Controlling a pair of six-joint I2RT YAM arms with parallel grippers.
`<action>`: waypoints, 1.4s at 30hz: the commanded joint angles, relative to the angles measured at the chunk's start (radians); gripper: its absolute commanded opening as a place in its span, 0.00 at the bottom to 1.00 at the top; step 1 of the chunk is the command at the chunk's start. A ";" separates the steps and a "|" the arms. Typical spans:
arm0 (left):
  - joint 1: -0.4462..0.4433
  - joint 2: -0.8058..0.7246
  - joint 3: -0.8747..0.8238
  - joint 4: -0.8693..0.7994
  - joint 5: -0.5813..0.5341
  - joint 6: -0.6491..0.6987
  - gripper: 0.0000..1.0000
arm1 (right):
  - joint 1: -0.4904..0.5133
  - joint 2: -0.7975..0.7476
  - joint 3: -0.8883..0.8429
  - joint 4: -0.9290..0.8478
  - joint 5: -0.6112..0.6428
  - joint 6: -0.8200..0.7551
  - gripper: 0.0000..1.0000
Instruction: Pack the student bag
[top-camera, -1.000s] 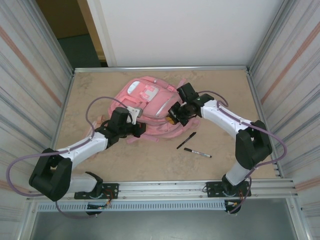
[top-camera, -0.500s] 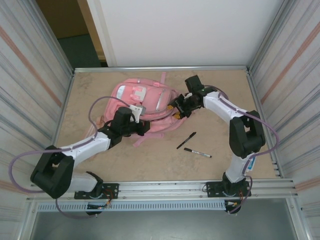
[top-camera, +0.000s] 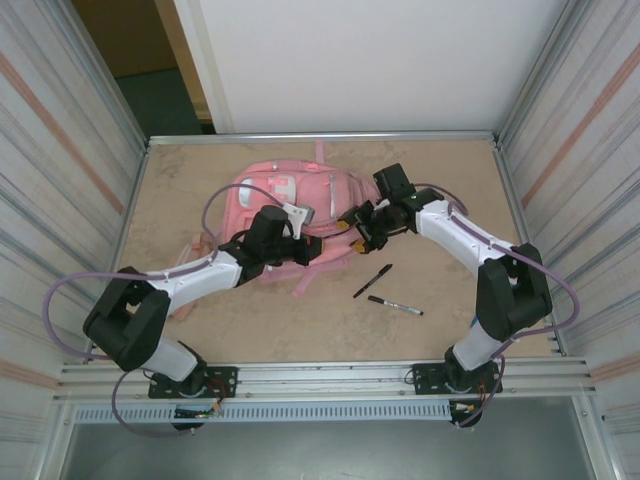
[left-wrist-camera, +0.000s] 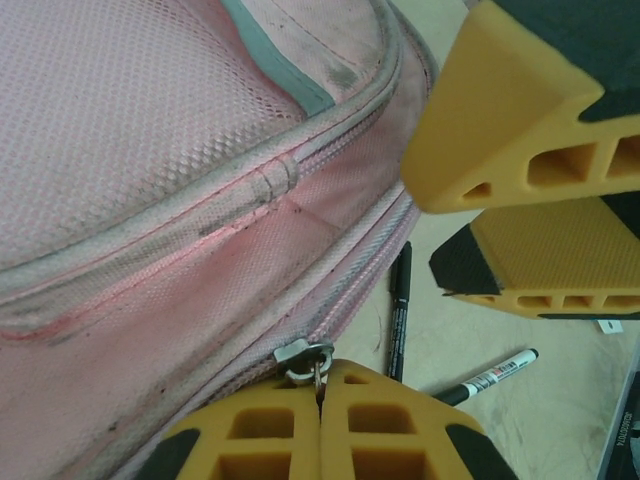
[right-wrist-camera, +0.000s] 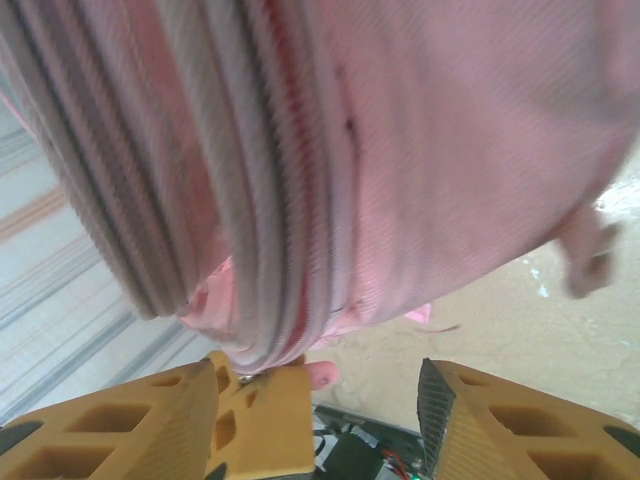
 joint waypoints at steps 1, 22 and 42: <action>-0.014 -0.008 0.032 0.111 0.041 -0.024 0.00 | 0.021 0.013 0.004 0.023 0.033 0.059 0.53; -0.009 -0.187 0.000 -0.171 -0.047 0.091 0.00 | 0.017 0.040 -0.042 0.083 0.101 0.080 0.03; 0.020 -0.270 -0.032 -0.199 0.037 -0.090 0.40 | 0.065 0.054 -0.007 0.112 0.057 0.105 0.00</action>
